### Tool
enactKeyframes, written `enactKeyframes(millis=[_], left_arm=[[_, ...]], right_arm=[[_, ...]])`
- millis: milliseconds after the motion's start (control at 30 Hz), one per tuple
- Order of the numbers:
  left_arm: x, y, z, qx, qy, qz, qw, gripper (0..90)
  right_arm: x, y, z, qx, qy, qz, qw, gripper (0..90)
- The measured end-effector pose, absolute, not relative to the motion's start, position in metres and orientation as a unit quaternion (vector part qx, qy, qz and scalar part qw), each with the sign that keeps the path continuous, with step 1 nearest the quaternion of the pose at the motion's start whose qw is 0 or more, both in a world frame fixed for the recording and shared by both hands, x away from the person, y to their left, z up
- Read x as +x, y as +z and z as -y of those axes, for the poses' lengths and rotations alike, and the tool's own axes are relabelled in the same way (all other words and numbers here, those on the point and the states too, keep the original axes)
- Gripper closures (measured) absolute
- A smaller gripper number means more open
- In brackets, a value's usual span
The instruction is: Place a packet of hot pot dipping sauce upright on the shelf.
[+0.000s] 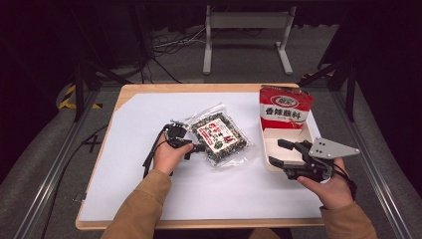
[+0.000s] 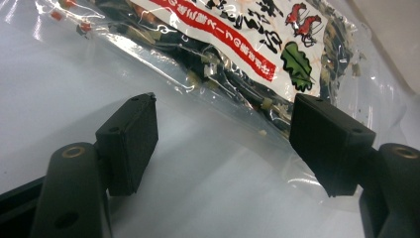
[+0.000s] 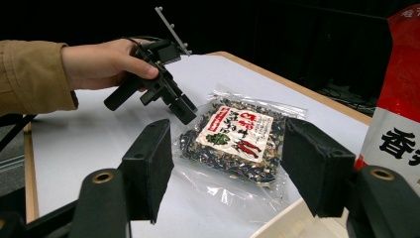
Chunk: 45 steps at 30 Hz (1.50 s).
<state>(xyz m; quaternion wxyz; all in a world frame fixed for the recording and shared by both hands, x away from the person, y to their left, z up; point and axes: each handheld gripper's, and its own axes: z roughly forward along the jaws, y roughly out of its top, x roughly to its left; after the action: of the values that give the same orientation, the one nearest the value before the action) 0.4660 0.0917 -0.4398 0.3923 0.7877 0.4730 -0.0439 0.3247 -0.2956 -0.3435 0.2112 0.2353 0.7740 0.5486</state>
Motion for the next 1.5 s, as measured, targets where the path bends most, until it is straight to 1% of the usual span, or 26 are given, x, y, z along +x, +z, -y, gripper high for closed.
enactKeyframes(millis=[133,233,333,500,567,633,733,800,933,967,1000,1067,1133,1167,1300,1500], left_arm=[[0.469,-0.441,-0.089,0.783,-0.040,-0.472,0.403,27.0],[0.472,-0.443,-0.085,0.774,-0.026,-0.477,0.416,26.7],[0.476,-0.442,-0.079,0.775,-0.015,-0.475,0.416,27.1],[0.481,-0.440,-0.068,0.780,-0.029,-0.457,0.428,29.8],[0.484,-0.443,-0.061,0.772,-0.034,-0.455,0.442,31.3],[0.487,-0.444,-0.056,0.777,-0.026,-0.457,0.432,31.4],[0.489,-0.444,-0.049,0.781,-0.014,-0.459,0.424,34.1],[0.490,-0.444,-0.048,0.776,-0.021,-0.462,0.430,37.8],[0.490,-0.439,-0.052,0.765,-0.023,-0.462,0.448,57.2],[0.488,-0.437,-0.054,0.754,-0.030,-0.465,0.462,64.8],[0.488,-0.435,-0.056,0.751,-0.036,-0.464,0.469,69.9],[0.486,-0.430,-0.059,0.746,-0.045,-0.461,0.477,76.5],[0.482,-0.424,-0.060,0.750,-0.043,-0.455,0.478,80.2],[0.480,-0.421,-0.060,0.758,-0.033,-0.447,0.474,84.3],[0.470,-0.412,-0.063,0.759,-0.021,-0.421,0.496,86.6],[0.455,-0.396,-0.076,0.771,0.021,-0.371,0.517,87.7]], right_arm=[[0.325,-0.344,0.297,0.236,0.549,-0.773,0.212,37.1],[0.324,-0.344,0.298,0.237,0.549,-0.773,0.212,37.1],[0.324,-0.344,0.300,0.238,0.550,-0.771,0.213,37.1],[0.323,-0.344,0.302,0.238,0.553,-0.770,0.212,37.1],[0.322,-0.344,0.304,0.240,0.555,-0.767,0.212,37.1],[0.320,-0.343,0.307,0.243,0.555,-0.766,0.214,37.1],[0.319,-0.344,0.310,0.246,0.556,-0.765,0.214,37.1],[0.319,-0.344,0.311,0.248,0.556,-0.764,0.214,37.1],[0.318,-0.345,0.311,0.248,0.554,-0.765,0.215,37.1],[0.318,-0.345,0.311,0.249,0.553,-0.765,0.214,37.1],[0.318,-0.346,0.311,0.248,0.554,-0.766,0.214,37.1],[0.319,-0.346,0.310,0.248,0.553,-0.766,0.214,37.1],[0.319,-0.346,0.309,0.249,0.552,-0.767,0.212,37.1],[0.319,-0.347,0.308,0.248,0.551,-0.768,0.212,37.1],[0.320,-0.348,0.305,0.245,0.550,-0.770,0.210,37.0],[0.323,-0.350,0.302,0.246,0.548,-0.772,0.206,37.0]])
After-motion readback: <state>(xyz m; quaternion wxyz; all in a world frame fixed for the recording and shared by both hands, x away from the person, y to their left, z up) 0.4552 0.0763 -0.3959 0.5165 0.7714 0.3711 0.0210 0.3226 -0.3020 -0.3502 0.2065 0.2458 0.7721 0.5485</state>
